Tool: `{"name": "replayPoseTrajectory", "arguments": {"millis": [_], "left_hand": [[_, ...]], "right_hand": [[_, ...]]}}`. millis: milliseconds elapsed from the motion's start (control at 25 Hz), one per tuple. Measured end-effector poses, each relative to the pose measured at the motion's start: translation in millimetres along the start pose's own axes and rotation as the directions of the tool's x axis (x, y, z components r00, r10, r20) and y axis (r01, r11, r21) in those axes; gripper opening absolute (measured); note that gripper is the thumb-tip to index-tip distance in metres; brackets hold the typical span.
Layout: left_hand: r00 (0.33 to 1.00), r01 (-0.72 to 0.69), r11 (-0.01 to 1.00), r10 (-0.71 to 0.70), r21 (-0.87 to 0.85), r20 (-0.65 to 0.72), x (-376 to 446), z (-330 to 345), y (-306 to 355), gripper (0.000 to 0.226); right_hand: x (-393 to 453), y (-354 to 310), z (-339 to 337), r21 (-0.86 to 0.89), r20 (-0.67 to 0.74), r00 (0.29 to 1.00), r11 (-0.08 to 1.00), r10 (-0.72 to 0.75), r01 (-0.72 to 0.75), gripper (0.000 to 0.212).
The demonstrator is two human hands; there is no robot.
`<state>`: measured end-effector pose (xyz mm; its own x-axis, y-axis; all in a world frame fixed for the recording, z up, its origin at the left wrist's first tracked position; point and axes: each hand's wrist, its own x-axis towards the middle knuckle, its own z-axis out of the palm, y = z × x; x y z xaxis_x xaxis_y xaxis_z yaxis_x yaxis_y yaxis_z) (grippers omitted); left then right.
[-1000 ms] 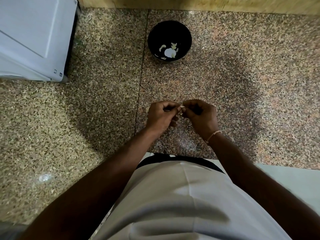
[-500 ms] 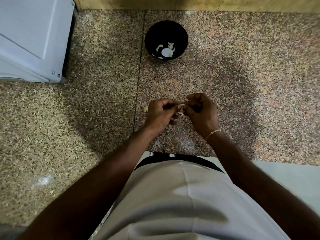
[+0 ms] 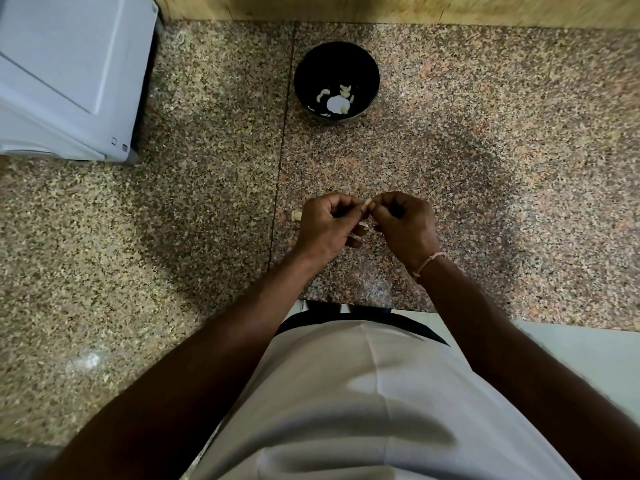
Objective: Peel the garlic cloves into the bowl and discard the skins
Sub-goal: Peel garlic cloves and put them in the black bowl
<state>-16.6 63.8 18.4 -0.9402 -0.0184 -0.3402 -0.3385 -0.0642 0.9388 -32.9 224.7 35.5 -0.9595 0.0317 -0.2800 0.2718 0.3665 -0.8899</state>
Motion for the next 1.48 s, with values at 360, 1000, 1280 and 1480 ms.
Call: {"name": "replayPoseTrajectory", "arguments": {"millis": [360, 1000, 1280, 1480], "left_hand": [[1.000, -0.026, 1.000, 0.026, 0.015, 0.017, -2, -1, 2, 0.012], [0.991, 0.123, 0.979, -0.130, -0.160, -0.037, -3, 3, 2, 0.016], [0.985, 0.154, 0.970, -0.165, -0.187, -0.043, -2, -4, -3, 0.022], [0.972, 0.185, 0.961, -0.210, -0.204, -0.109, 2, -8, -6, 0.019]], "right_hand": [[0, -10, -5, -0.141, 0.032, 0.998, 0.988, -0.063, 0.067, 0.011], [-7, -2, 6, -0.249, 0.035, 0.979, 0.947, -0.200, 0.202, 0.016], [-4, 3, 8, -0.071, 0.039, 0.998, 0.997, -0.039, 0.042, 0.019], [-2, 0, 9, -0.144, 0.053, 0.997, 0.988, -0.052, 0.059, 0.016]]}}
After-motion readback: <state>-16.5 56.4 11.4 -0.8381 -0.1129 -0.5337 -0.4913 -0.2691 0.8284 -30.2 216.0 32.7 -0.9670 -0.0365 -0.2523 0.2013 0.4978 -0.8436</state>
